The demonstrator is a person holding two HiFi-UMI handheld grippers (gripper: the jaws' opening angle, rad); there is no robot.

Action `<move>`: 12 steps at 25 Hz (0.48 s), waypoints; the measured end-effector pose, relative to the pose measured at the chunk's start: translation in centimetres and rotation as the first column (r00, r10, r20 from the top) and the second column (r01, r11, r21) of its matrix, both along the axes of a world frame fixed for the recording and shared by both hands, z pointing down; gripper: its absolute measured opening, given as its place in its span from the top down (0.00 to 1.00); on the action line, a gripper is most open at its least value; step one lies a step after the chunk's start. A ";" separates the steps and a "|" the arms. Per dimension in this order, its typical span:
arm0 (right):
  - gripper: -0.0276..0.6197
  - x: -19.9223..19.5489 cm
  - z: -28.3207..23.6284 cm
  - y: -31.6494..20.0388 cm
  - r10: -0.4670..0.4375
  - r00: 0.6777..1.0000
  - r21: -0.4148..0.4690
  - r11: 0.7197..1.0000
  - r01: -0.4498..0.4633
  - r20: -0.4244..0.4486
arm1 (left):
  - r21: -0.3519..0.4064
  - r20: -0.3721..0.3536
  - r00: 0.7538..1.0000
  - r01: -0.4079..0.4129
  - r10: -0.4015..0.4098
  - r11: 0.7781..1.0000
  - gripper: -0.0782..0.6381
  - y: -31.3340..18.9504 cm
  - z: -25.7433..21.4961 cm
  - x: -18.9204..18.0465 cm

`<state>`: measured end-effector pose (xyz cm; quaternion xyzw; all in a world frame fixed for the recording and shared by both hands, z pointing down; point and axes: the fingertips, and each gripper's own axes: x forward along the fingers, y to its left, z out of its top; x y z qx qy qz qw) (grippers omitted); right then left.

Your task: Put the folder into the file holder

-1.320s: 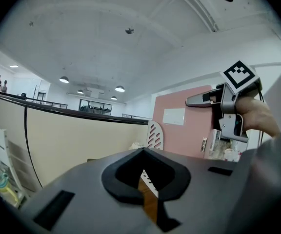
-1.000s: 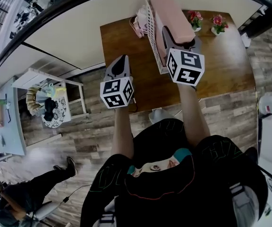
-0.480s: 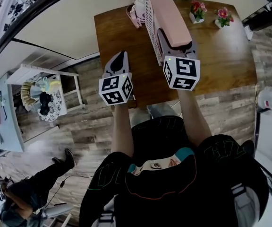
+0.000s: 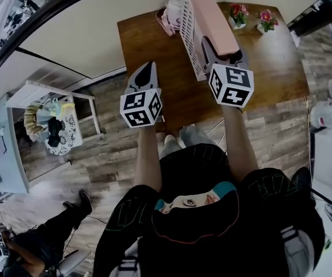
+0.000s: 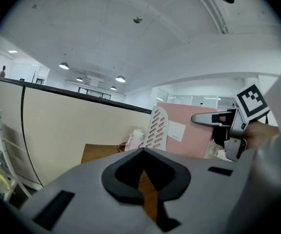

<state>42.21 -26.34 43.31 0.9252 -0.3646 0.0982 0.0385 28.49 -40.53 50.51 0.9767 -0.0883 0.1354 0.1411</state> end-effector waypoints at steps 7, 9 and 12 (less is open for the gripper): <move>0.50 -2.6 -4.3 2.0 0.078 0.994 0.043 0.996 -0.075 -0.074 | 0.000 -0.054 0.998 -0.023 0.023 1.000 0.90 -1.0 -2.1 -2.6; 0.50 -3.5 -5.6 2.7 0.105 0.988 0.056 0.994 -0.099 -0.111 | 0.005 -0.069 0.997 -0.035 0.035 0.999 0.90 -0.9 -2.6 -3.2; 0.51 -5.0 -7.8 3.3 0.132 0.976 0.085 0.989 -0.119 -0.174 | 0.015 -0.088 0.995 -0.048 0.049 0.999 0.90 -0.9 -3.4 -4.1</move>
